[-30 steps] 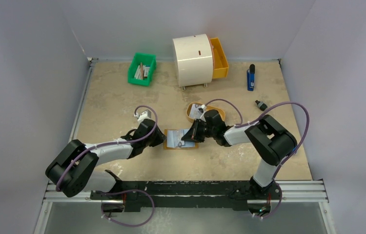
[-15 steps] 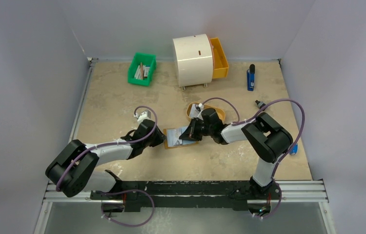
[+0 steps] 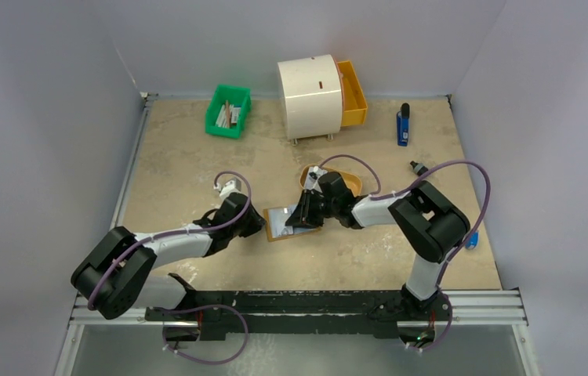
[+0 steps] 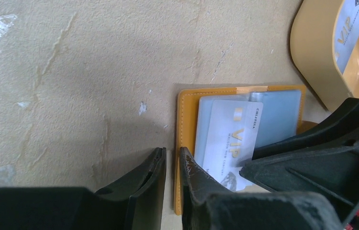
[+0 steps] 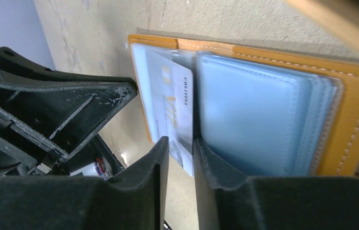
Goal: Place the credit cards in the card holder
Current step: Insert the credit card into the card holder.
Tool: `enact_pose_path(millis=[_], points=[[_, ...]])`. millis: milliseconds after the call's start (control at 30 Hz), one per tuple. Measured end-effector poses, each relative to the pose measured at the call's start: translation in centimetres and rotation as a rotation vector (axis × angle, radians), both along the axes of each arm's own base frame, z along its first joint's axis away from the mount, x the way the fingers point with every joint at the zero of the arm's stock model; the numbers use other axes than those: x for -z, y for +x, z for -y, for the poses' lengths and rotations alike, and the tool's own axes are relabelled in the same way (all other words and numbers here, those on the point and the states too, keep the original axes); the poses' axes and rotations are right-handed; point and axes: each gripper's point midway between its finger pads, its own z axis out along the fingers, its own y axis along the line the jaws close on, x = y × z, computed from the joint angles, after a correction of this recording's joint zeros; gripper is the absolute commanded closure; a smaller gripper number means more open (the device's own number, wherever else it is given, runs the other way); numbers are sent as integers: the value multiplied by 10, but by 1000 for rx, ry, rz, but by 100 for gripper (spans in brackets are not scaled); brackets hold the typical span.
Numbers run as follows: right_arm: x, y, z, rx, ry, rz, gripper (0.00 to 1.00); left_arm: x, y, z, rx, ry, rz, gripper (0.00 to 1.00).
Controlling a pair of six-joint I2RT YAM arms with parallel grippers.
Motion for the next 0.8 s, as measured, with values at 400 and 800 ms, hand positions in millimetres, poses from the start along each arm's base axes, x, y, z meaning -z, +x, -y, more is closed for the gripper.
enact_pose_path(millis=[400, 800], points=[[-7, -1, 0, -45, -43, 26, 58, 0, 1, -1, -4, 14, -10, 83], [-7, -7, -11, -124, -110, 62, 60, 0, 13, 11, 4, 5, -9, 84]])
